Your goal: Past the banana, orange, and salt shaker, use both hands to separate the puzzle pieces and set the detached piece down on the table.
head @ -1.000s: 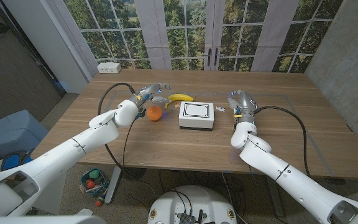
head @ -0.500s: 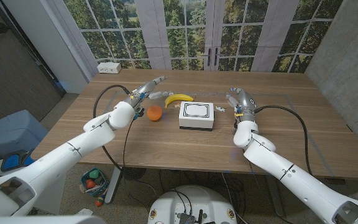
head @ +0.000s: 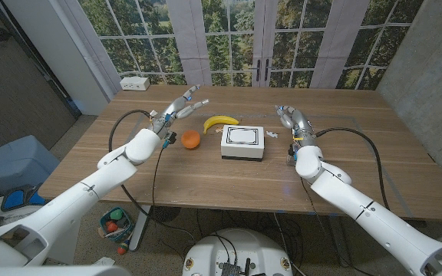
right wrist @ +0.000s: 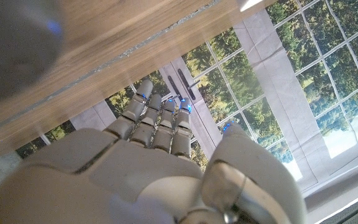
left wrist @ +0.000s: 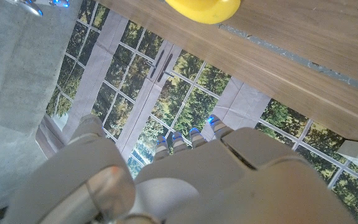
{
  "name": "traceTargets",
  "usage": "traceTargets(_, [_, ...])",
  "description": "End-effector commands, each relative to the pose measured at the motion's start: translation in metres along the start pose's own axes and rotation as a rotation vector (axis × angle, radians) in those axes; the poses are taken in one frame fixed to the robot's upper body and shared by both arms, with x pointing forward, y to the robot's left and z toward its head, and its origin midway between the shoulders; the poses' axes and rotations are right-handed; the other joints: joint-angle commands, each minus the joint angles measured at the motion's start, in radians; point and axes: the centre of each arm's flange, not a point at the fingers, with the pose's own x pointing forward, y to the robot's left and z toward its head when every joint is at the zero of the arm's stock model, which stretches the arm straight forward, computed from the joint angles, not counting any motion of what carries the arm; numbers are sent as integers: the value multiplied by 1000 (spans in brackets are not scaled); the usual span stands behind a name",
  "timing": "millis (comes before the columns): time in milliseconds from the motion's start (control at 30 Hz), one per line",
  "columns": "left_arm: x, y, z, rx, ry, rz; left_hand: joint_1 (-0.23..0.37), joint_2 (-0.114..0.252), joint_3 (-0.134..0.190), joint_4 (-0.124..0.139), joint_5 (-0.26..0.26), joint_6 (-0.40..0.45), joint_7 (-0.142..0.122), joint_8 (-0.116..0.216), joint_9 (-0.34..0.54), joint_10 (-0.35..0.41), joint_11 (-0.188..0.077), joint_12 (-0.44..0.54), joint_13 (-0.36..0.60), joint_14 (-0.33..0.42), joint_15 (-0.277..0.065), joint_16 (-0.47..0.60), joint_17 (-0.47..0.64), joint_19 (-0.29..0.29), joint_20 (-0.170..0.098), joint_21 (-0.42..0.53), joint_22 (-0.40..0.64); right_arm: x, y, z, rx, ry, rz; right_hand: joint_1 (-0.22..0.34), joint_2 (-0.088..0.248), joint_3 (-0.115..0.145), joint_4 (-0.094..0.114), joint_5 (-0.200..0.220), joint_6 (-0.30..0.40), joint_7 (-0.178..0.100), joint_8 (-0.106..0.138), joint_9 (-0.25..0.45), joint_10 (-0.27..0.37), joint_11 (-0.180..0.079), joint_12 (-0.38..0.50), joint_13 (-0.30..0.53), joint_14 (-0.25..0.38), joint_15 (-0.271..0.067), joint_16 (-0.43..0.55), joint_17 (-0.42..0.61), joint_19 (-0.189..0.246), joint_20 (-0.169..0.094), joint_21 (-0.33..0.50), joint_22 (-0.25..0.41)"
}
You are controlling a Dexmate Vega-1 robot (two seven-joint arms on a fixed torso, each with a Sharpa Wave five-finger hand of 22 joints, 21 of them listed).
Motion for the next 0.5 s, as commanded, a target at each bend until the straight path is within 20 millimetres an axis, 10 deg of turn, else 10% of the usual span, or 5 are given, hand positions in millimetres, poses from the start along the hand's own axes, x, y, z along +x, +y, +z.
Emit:
traceTargets(33, [-11, 9, -7, -222, -68, 45, -57, 18, -7, 35, 13, 10, 18, 11, -1, -9, -4, 4, 0, -13, -22, 8, 3, 0, -25, 5, 0, 0, -13, 3, 94, -56, 57, -63, -10, -21, 30, 0, -13, -2, 1, -2, 0, 9, 0, -8, -16, -28, -16, -10, -7, 0, -14, 0])
traceTargets(300, [-18, 11, -12, -348, -78, 45, -156, 18, -38, 81, 22, -43, 81, 1, -3, -24, -3, 2, -1, -28, -21, 5, -1, 17, -68, 6, -4, -1, -20, 7, 188, -85, 110, -147, -18, -43, 46, 6, -81, 7, -13, -7, -66, -8, -16, -33, -59, -22, -58, -45, -25, -9, -53, -4])
traceTargets(500, [-21, 12, -16, -448, -89, 58, -223, 116, 9, 145, 55, -19, 82, 12, -5, -7, 15, 11, -2, -14, -32, 12, -2, 55, -88, 12, -7, -1, -29, 10, 268, -117, 129, -162, -26, -46, 40, 9, -110, 17, -12, -9, -90, -12, -19, -43, -77, -32, -75, -61, -30, -13, -70, -6])
